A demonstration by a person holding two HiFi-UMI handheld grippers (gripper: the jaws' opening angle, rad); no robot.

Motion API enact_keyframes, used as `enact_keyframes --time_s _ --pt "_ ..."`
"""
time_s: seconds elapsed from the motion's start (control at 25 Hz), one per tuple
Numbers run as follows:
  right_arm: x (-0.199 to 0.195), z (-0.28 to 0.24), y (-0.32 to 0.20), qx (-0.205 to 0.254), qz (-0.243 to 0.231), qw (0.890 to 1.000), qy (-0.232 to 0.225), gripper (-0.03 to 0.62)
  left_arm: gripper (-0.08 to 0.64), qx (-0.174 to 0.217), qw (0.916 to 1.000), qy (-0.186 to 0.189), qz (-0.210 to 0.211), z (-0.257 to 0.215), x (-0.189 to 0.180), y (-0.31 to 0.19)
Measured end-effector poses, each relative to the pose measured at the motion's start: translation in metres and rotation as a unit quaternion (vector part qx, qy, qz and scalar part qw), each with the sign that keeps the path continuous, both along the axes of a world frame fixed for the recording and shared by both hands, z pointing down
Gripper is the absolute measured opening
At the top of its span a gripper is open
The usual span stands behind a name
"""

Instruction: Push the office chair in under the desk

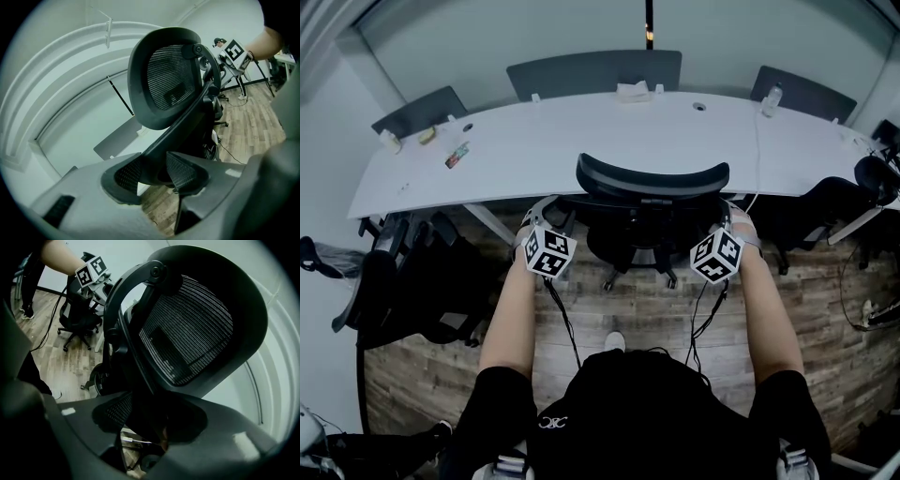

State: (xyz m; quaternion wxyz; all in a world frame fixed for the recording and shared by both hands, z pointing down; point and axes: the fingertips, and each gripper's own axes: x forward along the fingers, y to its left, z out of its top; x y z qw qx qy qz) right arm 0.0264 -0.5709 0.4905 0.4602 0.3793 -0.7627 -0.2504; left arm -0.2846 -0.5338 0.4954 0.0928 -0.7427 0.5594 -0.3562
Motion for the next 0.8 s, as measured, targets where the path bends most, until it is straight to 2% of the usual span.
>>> enact_keyframes --time_s 0.52,0.8 --pt "-0.013 0.001 -0.039 -0.009 0.014 1.000 0.000 0.236 0.153 0.002 1.0000 0.000 -0.006 0.000 -0.015 -0.034" --pt "-0.024 0.000 -0.065 0.000 0.016 1.000 -0.014 0.242 0.140 0.015 0.9996 0.019 -0.016 -0.004 -0.027 -0.057"
